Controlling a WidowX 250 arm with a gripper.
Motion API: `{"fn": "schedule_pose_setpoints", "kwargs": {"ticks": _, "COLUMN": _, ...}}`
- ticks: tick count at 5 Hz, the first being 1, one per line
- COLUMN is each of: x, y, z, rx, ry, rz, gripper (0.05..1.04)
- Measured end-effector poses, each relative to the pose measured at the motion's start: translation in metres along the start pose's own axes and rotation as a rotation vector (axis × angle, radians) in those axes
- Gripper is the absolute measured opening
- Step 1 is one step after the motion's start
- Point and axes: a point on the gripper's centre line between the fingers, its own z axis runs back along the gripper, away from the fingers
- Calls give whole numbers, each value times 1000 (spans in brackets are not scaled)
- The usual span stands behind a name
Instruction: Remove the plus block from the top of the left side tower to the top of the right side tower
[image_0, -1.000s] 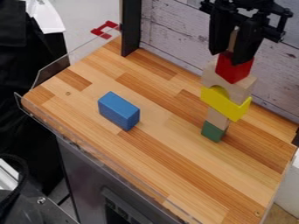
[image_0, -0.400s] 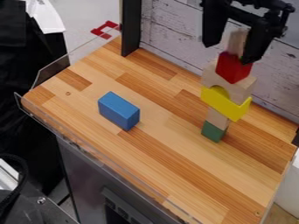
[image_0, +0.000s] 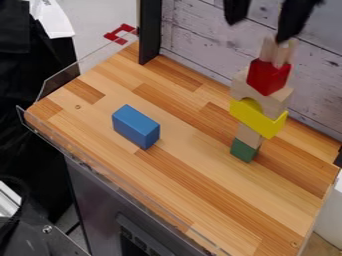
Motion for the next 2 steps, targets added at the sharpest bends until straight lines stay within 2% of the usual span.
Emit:
{"fn": "schedule_pose_setpoints", "kwargs": {"ticks": 1, "x": -8, "y": 25, "z": 23, "rx": 7, "ry": -78, "rz": 69, "gripper": 999}}
{"fn": "schedule_pose_setpoints", "kwargs": {"ticks": 2, "x": -29, "y": 55, "z": 7, "rx": 8, "ry": -30, "rz": 135, "gripper": 999}}
